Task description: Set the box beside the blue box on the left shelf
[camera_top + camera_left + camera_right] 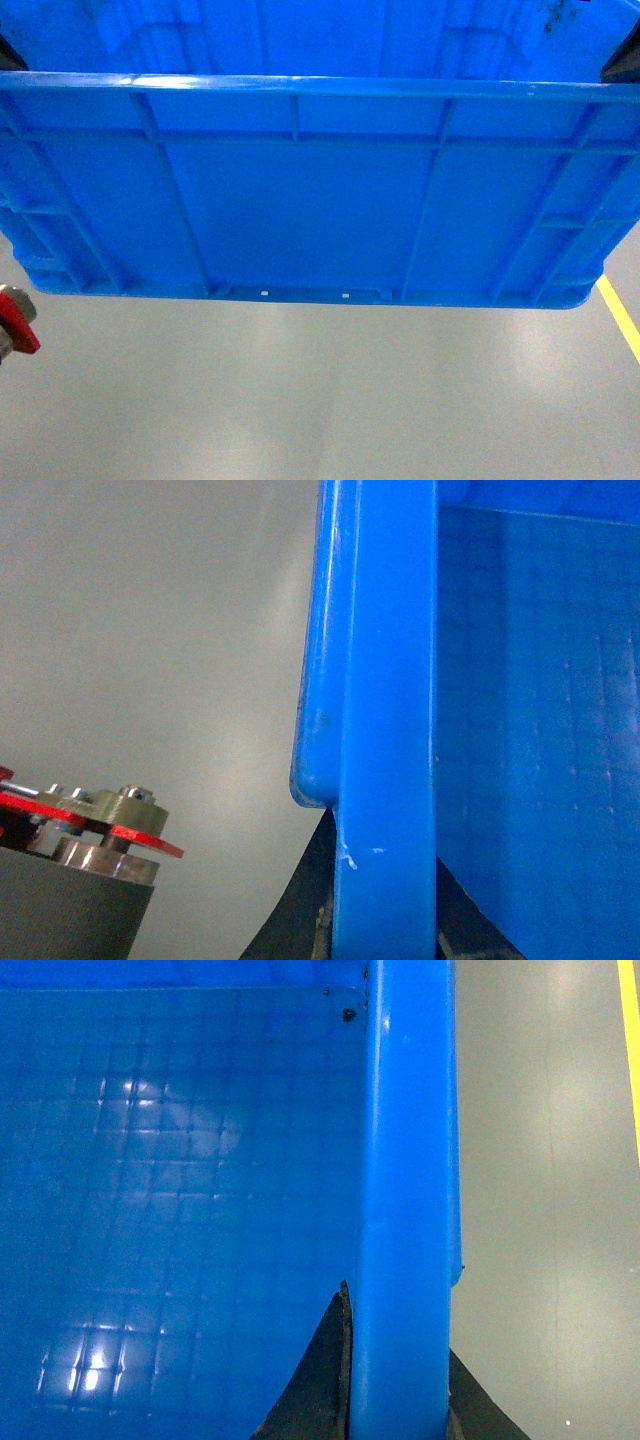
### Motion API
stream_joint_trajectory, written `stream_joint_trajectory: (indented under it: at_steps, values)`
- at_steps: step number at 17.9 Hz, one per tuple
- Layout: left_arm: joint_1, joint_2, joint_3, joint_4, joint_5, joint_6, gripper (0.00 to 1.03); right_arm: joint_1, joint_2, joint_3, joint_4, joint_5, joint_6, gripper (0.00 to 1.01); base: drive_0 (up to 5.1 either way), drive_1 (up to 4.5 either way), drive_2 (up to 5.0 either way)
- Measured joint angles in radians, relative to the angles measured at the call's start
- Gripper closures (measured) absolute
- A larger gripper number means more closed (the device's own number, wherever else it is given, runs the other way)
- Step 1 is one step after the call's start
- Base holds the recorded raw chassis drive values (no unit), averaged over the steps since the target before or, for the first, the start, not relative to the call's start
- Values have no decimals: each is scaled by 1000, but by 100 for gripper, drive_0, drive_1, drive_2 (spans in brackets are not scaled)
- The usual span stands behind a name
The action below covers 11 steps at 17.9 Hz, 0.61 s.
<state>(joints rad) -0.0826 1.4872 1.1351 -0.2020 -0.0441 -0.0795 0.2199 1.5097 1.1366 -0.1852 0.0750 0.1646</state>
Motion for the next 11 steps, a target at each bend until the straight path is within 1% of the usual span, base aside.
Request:
stream_joint_trajectory:
  at_steps: [11]
  values:
    - [-3,-8,0,1,1,0,97,-5,-7,-1,1,0,0,93,-151,-151,-151]
